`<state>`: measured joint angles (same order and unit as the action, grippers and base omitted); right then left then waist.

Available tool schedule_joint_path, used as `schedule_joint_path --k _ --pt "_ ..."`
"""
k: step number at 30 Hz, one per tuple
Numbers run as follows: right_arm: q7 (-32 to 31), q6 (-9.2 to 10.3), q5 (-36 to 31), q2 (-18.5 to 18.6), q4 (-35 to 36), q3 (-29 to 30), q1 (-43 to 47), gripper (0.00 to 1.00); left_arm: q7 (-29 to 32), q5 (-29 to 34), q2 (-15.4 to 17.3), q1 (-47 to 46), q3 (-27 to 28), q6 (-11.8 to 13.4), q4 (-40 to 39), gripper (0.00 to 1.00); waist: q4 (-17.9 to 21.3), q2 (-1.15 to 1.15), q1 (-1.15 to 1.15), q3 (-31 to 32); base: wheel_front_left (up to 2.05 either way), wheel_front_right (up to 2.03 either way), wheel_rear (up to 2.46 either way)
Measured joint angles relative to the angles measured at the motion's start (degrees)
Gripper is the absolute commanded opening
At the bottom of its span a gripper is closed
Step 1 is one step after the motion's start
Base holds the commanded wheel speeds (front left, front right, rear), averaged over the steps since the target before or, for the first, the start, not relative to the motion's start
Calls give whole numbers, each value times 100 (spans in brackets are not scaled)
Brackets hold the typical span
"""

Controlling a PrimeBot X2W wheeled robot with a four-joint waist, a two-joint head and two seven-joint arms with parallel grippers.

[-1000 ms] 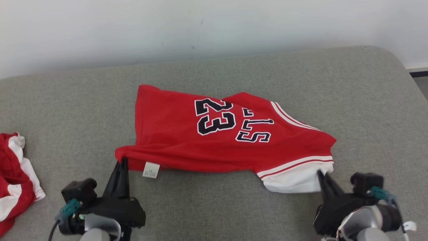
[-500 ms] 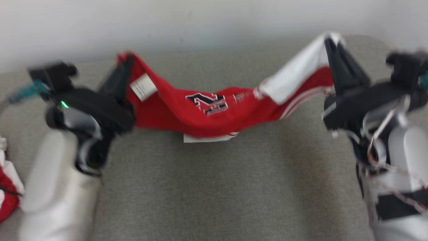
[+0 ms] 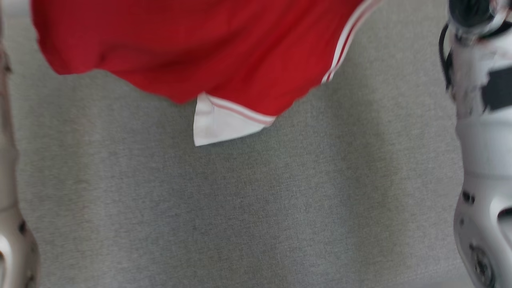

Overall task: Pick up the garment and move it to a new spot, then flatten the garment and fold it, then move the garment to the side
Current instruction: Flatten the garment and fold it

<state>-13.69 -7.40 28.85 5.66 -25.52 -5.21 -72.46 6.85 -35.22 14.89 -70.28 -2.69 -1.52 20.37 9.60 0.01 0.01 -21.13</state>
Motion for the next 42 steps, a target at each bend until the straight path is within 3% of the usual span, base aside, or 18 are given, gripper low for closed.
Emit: schedule_joint_path --k 2,7,10,15,19,26,33,42 --pt "230 0 48 -78 -172 162 -250 0 -109 30 30 -186 29 22 43 0 21 0 0 -123 0 0 0" --pt "1628 0 250 -245 -1284 942 -1758 0 -895 428 259 -1199 96 105 332 0 150 0 1 -836 0 0 0" --pt "2208 0 183 -270 -1607 944 -2343 0 -1368 553 312 -1670 141 114 436 0 198 1 1 -1130 0 0 0" --pt "2792 0 123 -282 -1569 943 -3061 0 -1964 701 441 -2221 264 99 468 0 247 0 0 -1498 0 0 0" --pt "2867 0 -154 -130 -1176 699 -3300 0 -2147 692 424 -2377 377 -121 356 0 243 0 -1 -1731 0 0 0" --pt "2881 0 -474 229 -909 -407 -2444 0 -2183 706 264 -1530 287 -436 582 0 146 0 0 -2063 0 0 0" --pt "2882 0 -7 684 -689 -1007 -1538 0 -2197 557 -9 -481 87 -561 580 0 24 -1 -1 -2015 0 0 0" --pt "1590 0 1109 1221 -248 -1680 555 0 -2115 -92 -94 1184 -391 -598 733 0 -91 0 -2 -1425 0 0 0"
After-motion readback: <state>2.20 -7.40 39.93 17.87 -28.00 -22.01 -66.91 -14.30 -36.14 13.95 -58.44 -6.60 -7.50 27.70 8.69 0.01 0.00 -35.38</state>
